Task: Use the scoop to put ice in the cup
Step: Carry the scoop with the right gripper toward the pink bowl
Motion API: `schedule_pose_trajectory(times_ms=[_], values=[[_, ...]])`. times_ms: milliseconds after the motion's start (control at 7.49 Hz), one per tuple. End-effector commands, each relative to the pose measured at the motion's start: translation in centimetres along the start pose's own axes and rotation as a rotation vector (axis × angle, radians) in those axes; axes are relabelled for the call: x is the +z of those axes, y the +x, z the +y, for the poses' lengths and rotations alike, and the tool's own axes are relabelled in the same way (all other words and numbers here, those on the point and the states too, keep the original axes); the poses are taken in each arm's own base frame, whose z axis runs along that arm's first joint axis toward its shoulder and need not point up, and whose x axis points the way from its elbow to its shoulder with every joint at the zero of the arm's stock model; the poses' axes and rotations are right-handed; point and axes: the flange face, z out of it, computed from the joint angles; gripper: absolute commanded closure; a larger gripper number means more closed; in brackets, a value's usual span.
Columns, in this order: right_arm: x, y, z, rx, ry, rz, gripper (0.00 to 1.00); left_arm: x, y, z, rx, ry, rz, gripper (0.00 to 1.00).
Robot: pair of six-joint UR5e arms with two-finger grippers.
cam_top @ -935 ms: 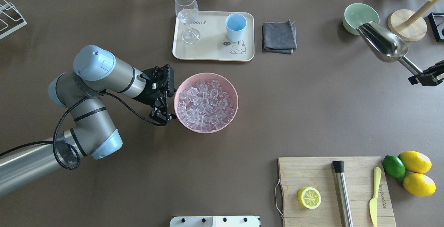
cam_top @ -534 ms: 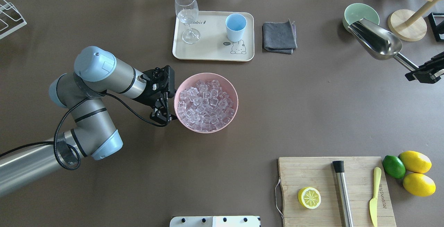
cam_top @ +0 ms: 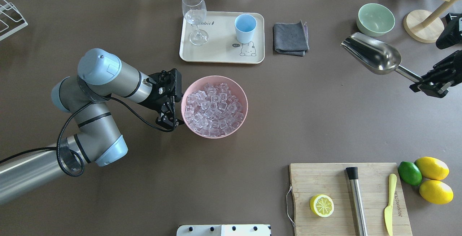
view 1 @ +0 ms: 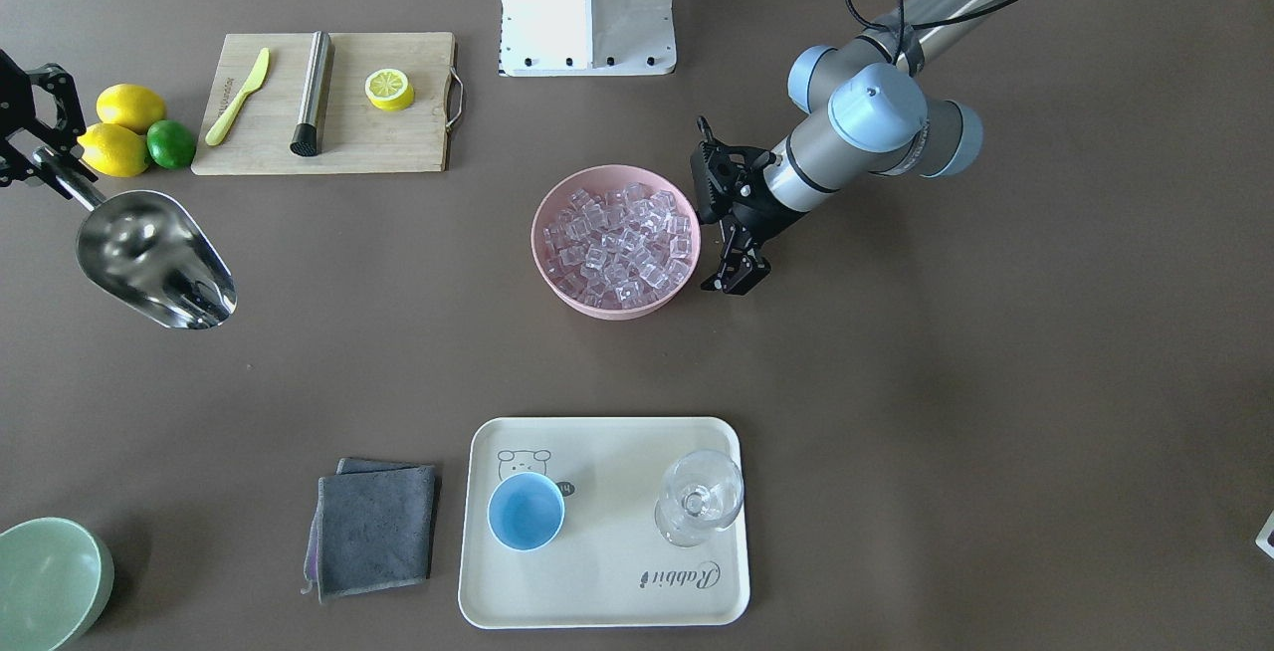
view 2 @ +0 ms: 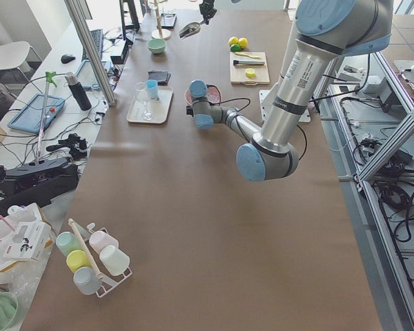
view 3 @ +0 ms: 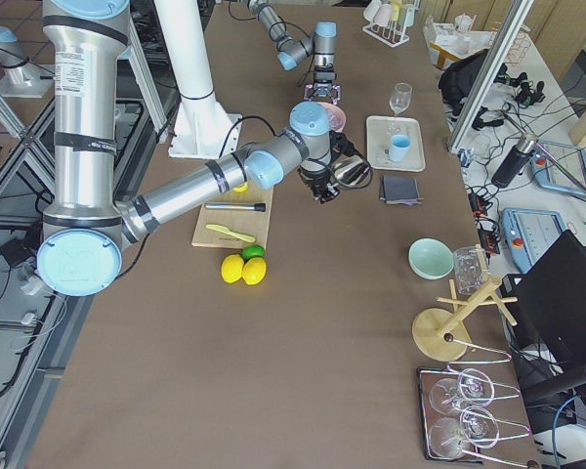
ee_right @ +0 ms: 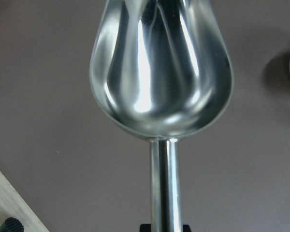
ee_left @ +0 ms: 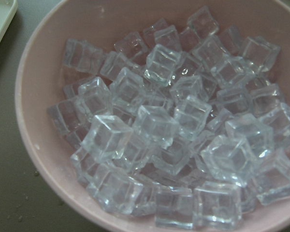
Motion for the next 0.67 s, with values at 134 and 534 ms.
schedule_pose_trajectory(times_ms=[134,534], values=[[2.2,-5.6,-7.7,-0.193,-0.088,0.051,1.00,0.5,0.4,-0.2,0.002,-0.002,0.009,0.01],[3.8,-10.2,-12.7,-0.321,-0.152,0.065,1.00,0.6,0.4,-0.2,-0.020,-0.002,0.010,0.01]])
